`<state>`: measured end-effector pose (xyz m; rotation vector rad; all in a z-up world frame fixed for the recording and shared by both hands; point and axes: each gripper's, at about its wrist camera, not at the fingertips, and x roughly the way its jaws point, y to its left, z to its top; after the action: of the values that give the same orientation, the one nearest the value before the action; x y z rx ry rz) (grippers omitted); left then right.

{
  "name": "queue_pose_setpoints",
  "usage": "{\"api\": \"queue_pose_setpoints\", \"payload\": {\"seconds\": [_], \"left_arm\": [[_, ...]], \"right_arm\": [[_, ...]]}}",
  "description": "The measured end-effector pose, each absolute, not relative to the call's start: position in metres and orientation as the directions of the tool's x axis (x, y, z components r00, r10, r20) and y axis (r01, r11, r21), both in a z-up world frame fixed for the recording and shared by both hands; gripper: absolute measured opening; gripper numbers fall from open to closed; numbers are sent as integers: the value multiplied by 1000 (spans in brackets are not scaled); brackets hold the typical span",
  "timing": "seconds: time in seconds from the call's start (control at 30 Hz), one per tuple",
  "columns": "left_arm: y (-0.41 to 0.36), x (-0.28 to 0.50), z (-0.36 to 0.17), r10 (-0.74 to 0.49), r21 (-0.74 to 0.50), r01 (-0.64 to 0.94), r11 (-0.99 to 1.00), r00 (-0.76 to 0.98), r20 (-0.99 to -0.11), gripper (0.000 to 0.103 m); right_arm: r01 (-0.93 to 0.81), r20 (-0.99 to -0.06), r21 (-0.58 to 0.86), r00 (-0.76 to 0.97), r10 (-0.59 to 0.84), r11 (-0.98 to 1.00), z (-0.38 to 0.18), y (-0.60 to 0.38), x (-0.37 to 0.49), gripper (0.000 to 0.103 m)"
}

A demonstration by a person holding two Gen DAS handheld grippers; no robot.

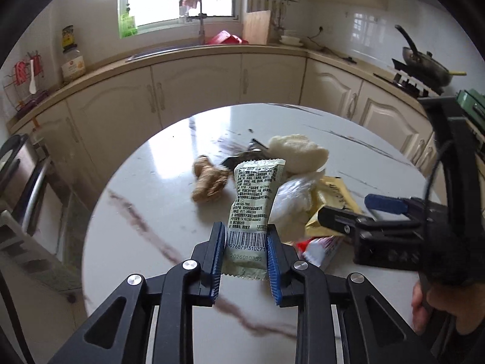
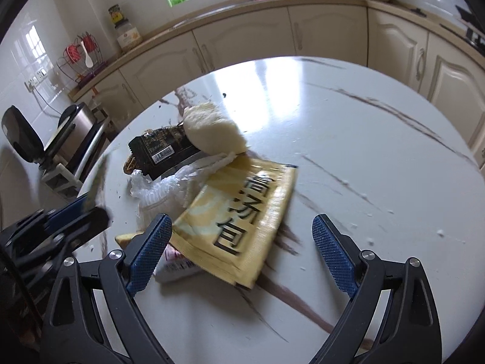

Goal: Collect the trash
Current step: 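Grasp the white granola bar wrapper with the left gripper while the right grasps the yellow soup packet, then carry granola wrapper and yellow packet to the blue wastebasket and open both grippers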

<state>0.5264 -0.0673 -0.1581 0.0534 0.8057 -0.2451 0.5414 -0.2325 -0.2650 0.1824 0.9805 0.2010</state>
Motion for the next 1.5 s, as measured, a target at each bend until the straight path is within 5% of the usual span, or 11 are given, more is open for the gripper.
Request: {"api": "queue_pose_setpoints", "payload": {"seconds": [0.17, 0.3, 0.4, 0.73, 0.83, 0.9, 1.0, 1.2, 1.5], "left_arm": [[-46, 493, -150, -192, -45, 226, 973, 688, -700, 22], [-32, 468, -147, -155, -21, 194, 981, 711, -686, 22], [-25, 449, -147, -141, -18, 176, 984, 721, -678, 22], [-17, 401, -141, -182, -62, 191, 980, 711, -680, 19], [-20, 400, -138, -201, -70, 211, 975, 702, -683, 18], [-23, 403, -140, -217, -78, 228, 971, 689, -692, 18], [-20, 408, -145, -193, -53, 221, 974, 683, -705, 22], [-15, 422, -152, -177, -58, 198, 978, 657, -733, 43], [-36, 445, -170, -164, -33, 217, 976, 620, -767, 38]], "right_arm": [[-90, -824, 186, 528, 205, 978, -266, -223, 551, 91], [-117, -834, 147, 519, 186, 982, -264, -223, 554, 70], [-127, -843, 117, 512, 166, 985, -264, -232, 553, 64], [-224, -852, 6, 509, 123, 975, -267, -231, 558, 69], [-226, -840, 4, 528, 126, 974, -266, -229, 556, 61], [-236, -835, 7, 533, 135, 972, -265, -230, 553, 45], [-239, -827, 13, 543, 145, 971, -265, -237, 545, 40], [-227, -758, 99, 613, 222, 969, -241, -259, 510, 37], [-285, -697, 219, 623, 354, 933, -219, -263, 473, 37]]}}
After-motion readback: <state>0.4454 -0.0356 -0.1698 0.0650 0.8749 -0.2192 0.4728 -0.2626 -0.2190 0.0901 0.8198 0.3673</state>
